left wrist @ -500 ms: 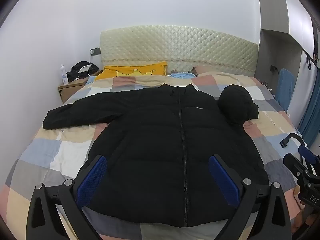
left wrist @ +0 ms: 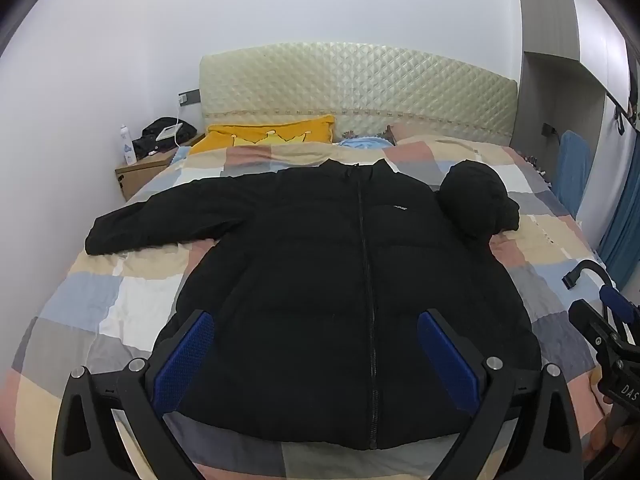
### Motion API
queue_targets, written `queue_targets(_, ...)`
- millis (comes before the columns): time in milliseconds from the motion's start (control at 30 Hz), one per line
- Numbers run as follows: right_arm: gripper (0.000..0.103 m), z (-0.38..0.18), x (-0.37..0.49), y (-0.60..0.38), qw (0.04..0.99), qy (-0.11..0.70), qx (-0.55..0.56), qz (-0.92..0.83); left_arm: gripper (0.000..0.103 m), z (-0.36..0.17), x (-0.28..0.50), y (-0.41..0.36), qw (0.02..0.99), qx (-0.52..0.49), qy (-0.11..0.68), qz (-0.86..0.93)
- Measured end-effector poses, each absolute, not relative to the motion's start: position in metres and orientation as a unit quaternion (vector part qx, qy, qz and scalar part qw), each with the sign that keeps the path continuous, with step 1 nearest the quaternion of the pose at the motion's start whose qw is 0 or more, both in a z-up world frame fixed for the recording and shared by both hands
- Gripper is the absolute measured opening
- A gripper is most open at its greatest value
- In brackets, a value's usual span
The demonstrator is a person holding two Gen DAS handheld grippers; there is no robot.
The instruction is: Fold large clothes
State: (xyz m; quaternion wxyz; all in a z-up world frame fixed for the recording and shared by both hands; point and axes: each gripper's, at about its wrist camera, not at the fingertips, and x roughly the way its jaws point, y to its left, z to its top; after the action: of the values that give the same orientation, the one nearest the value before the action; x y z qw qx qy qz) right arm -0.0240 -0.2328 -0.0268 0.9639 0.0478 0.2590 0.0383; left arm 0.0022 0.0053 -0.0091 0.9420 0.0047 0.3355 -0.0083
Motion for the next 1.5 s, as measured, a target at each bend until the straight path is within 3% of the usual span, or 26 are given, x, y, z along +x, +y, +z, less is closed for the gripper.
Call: queue_targets(1500, 0.103, -0.0298, -0.0195, -0.2320, 0.965, 0.259, 0.041, 0.026, 0.103, -0.0118, 0.0047, 0.0076, 0.941, 0.000, 0.338, -0.013)
